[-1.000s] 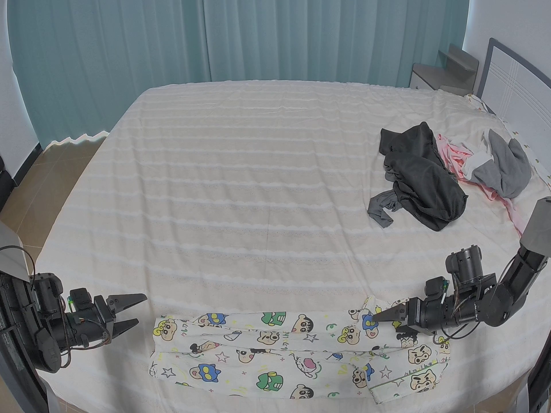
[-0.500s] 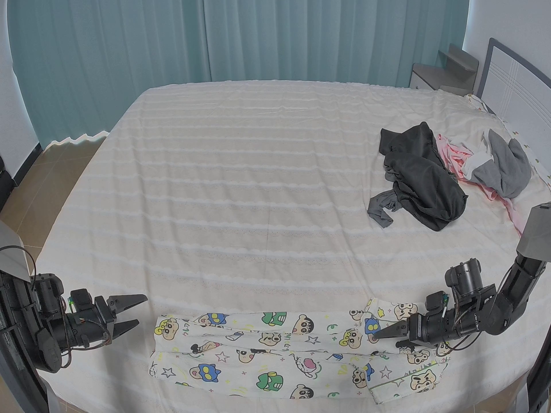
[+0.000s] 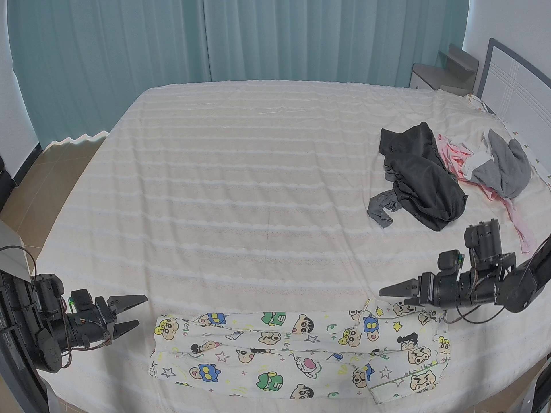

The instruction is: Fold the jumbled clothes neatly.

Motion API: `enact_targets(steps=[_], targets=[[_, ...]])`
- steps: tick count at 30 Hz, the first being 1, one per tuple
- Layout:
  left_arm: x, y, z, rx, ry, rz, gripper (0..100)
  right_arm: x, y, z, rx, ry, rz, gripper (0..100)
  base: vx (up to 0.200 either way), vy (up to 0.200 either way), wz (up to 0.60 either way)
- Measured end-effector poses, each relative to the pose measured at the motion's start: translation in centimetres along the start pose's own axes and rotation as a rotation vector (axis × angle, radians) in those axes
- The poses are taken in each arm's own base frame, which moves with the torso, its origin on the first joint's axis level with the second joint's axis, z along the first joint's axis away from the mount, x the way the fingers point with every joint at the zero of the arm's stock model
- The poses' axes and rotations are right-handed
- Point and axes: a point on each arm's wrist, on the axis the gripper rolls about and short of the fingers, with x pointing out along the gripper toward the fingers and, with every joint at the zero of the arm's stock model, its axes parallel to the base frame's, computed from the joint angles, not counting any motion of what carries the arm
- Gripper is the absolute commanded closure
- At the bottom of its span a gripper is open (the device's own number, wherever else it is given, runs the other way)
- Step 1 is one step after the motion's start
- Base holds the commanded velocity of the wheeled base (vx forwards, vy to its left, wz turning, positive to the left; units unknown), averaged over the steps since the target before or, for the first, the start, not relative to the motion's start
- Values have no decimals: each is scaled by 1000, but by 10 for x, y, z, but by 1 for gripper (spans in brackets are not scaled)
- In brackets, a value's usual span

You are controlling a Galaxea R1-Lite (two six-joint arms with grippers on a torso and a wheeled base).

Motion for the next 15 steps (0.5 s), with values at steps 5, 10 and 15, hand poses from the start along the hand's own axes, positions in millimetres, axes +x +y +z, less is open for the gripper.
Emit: enact_targets(steps=[5, 10, 15], targets=[[0, 0, 0, 0, 0, 0, 0, 6, 16, 25, -36, -16, -57, 0, 0, 0, 0], [0, 1, 0, -2, 1, 1, 0, 34, 15, 33, -83, -20, -203, 0, 0, 0, 0], [1, 1, 0, -2, 3, 2, 0, 72, 11, 28, -174, 16, -346, 100, 0, 0, 0]])
